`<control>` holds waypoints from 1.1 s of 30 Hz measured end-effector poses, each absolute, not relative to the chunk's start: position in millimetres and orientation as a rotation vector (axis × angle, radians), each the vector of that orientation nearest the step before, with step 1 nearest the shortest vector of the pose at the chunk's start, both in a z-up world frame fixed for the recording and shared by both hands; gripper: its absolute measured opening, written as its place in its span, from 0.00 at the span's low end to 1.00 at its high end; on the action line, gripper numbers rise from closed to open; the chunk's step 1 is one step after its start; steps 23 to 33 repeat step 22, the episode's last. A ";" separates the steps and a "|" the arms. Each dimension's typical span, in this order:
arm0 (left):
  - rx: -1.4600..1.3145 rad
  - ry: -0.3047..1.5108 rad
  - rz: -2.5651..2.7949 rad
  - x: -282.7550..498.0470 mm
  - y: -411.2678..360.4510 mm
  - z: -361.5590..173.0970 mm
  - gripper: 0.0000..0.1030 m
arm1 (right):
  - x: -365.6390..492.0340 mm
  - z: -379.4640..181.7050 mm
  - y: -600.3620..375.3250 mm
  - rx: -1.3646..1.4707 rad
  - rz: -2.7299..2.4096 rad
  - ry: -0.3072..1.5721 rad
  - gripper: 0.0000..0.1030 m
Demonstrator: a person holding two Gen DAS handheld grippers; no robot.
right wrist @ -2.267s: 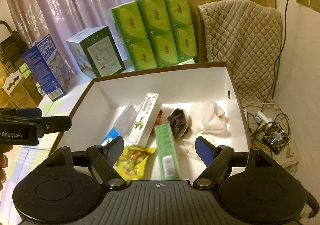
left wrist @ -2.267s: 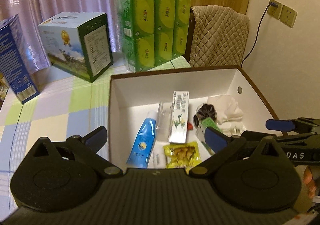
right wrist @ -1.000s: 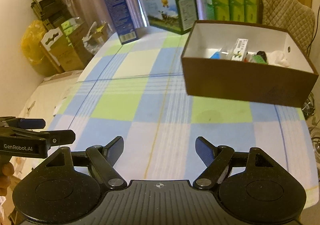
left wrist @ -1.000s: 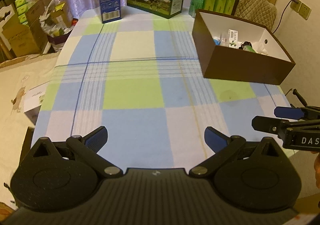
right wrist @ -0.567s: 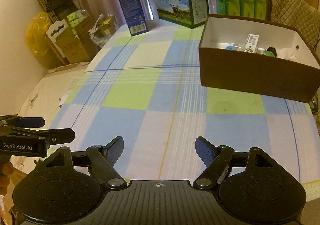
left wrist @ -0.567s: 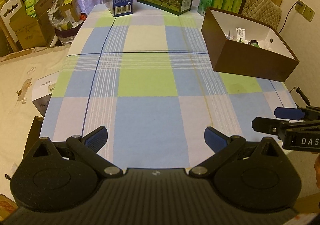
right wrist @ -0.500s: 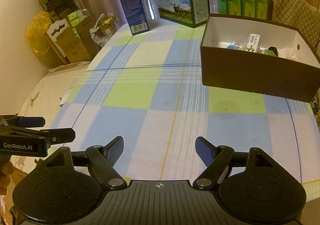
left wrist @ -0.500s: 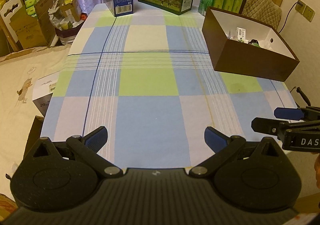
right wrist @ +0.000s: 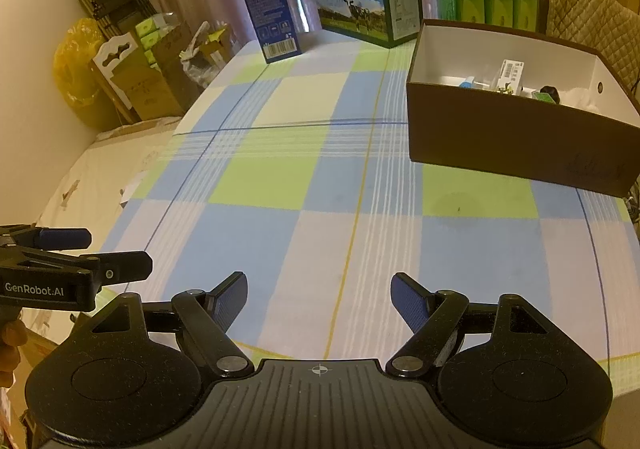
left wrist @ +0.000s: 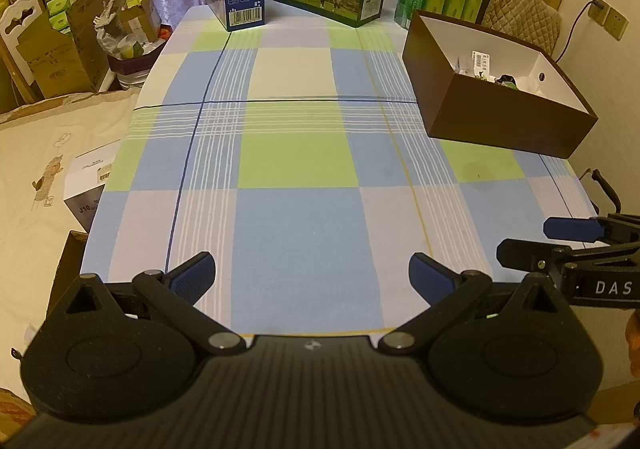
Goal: Organize objects
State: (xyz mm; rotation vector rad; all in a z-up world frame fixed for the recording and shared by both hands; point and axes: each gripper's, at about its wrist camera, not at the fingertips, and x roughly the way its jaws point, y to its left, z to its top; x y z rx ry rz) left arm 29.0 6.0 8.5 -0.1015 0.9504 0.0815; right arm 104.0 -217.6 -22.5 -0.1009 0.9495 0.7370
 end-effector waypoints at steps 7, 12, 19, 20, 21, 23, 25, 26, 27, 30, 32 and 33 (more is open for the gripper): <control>-0.103 0.954 0.080 30.0 5.7 7.0 0.99 | 104.0 -24.4 -217.9 -0.104 0.734 0.957 0.74; -0.102 0.954 0.079 30.3 4.6 6.4 0.99 | 104.0 -24.3 -218.2 -0.103 0.733 0.958 0.74; -0.093 0.953 0.069 34.1 -1.8 4.8 0.99 | 107.0 -25.4 -222.3 -0.099 0.726 0.962 0.74; -0.091 0.953 0.068 35.0 -2.7 4.6 0.99 | 107.4 -25.6 -223.2 -0.098 0.725 0.962 0.74; -0.090 0.955 0.066 36.2 -3.0 4.2 0.99 | 108.1 -25.6 -223.9 -0.097 0.723 0.963 0.74; -0.091 0.957 0.064 37.2 -3.6 4.0 0.99 | 109.2 -25.4 -224.6 -0.096 0.721 0.964 0.74; -0.091 0.957 0.064 37.2 -3.6 4.0 0.99 | 109.2 -25.4 -224.6 -0.096 0.721 0.964 0.74; -0.091 0.957 0.064 37.2 -3.6 4.0 0.99 | 109.2 -25.4 -224.6 -0.096 0.721 0.964 0.74; -0.091 0.957 0.064 37.2 -3.6 4.0 0.99 | 109.2 -25.4 -224.6 -0.096 0.721 0.964 0.74; -0.091 0.957 0.064 37.2 -3.6 4.0 0.99 | 109.2 -25.4 -224.6 -0.096 0.721 0.964 0.74; -0.091 0.957 0.064 37.2 -3.6 4.0 0.99 | 109.2 -25.4 -224.6 -0.096 0.721 0.964 0.74; -0.091 0.957 0.064 37.2 -3.6 4.0 0.99 | 109.2 -25.4 -224.6 -0.096 0.721 0.964 0.74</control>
